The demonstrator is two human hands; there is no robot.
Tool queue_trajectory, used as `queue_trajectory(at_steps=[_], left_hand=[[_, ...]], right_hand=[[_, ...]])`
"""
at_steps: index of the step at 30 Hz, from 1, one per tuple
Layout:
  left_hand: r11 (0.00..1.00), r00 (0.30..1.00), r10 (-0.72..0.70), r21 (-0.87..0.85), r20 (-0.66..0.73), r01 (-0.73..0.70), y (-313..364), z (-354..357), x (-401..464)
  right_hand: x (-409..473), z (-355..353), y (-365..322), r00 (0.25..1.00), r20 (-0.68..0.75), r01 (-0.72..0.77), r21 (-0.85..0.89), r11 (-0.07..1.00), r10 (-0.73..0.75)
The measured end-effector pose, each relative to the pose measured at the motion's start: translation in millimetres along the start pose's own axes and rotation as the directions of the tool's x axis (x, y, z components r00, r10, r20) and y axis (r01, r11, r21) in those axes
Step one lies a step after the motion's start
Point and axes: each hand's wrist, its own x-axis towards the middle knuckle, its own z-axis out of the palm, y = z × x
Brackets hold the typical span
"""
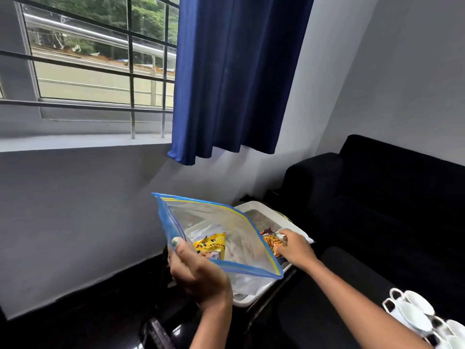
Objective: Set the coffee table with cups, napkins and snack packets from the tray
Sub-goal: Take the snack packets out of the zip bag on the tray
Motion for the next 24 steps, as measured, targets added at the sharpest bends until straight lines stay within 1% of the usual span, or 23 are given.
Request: queue_trajectory(at_steps=[1, 2, 5, 8, 10, 11, 13, 14, 15, 16, 17, 19, 20, 21, 22, 24], left_hand=[[0.999, 1.000, 0.001, 0.041, 0.021, -0.002, -1.3, -1.5, -1.8], [0.997, 0.999, 0.000, 0.074, 0.047, -0.003, -2.8, -2.7, -3.2], [0.995, 0.995, -0.001, 0.097, 0.097, -0.009, -8.1, -5.1, -4.3], [0.984, 0.990, -0.004, 0.176, 0.138, -0.020, -12.5, -6.4, -5.9], [0.979, 0.987, 0.007, 0.199, 0.161, -0.039, -13.7, -7.2, -8.2], [0.977, 0.985, 0.020, 0.205, 0.170, -0.056, -13.4, -7.4, -9.8], [0.970, 0.979, 0.054, 0.223, 0.197, -0.098, -10.8, -7.1, -14.9], [0.966, 0.976, 0.059, 0.234, 0.209, -0.109, -9.5, -6.8, -18.2], [0.965, 0.973, 0.063, 0.235, 0.224, -0.116, -9.5, -6.7, -20.7], [0.965, 0.971, 0.062, 0.233, 0.231, -0.117, -9.3, -6.9, -23.5], [0.966, 0.970, 0.061, 0.231, 0.235, -0.117, -9.7, -7.5, -26.0], [0.966, 0.965, 0.073, 0.224, 0.253, -0.131, -9.5, -8.1, -31.8], [0.963, 0.961, 0.088, 0.223, 0.263, -0.149, -8.6, -7.4, -34.8], [0.961, 0.957, 0.107, 0.220, 0.268, -0.169, -7.4, -6.4, -37.4], [0.960, 0.954, 0.118, 0.215, 0.275, -0.181, -5.7, -5.8, -40.2], [0.958, 0.946, 0.129, 0.207, 0.298, -0.196, -5.2, -6.6, -42.3]], right_hand=[[-4.1, -4.9, -2.4, 0.999, -0.044, 0.016, -0.008, 1.000, -0.016], [-8.1, -10.1, -5.8, 0.996, -0.084, 0.028, 0.033, 0.999, -0.025], [-26.8, -32.7, -24.1, 0.975, -0.220, 0.097, 0.289, 0.953, -0.032], [-61.4, -65.6, -58.0, 0.940, -0.326, 0.262, 0.511, 0.819, -0.097], [-90.6, -88.1, -86.4, 0.922, -0.342, 0.366, 0.617, 0.697, -0.182], [-105.9, -97.7, -99.7, 0.912, -0.325, 0.407, 0.653, 0.639, -0.249], [-132.5, -110.4, -123.5, 0.879, -0.246, 0.456, 0.685, 0.568, -0.409], [-141.7, -112.2, -132.9, 0.859, -0.193, 0.465, 0.682, 0.565, -0.474], [-147.0, -109.7, -140.4, 0.847, -0.127, 0.460, 0.663, 0.591, -0.516], [-149.0, -104.5, -146.4, 0.847, -0.051, 0.439, 0.630, 0.641, -0.529], [-146.7, -95.8, -149.6, 0.854, 0.029, 0.409, 0.578, 0.706, -0.520], [-131.7, -71.9, -148.7, 0.871, 0.187, 0.345, 0.424, 0.838, -0.453], [-122.7, -59.4, -146.3, 0.869, 0.266, 0.314, 0.355, 0.880, -0.418], [-115.3, -48.7, -144.0, 0.858, 0.346, 0.273, 0.321, 0.907, -0.381], [-108.2, -37.7, -141.2, 0.846, 0.402, 0.227, 0.322, 0.919, -0.350], [-96.8, -20.6, -136.9, 0.838, 0.457, 0.125, 0.374, 0.919, -0.300]])
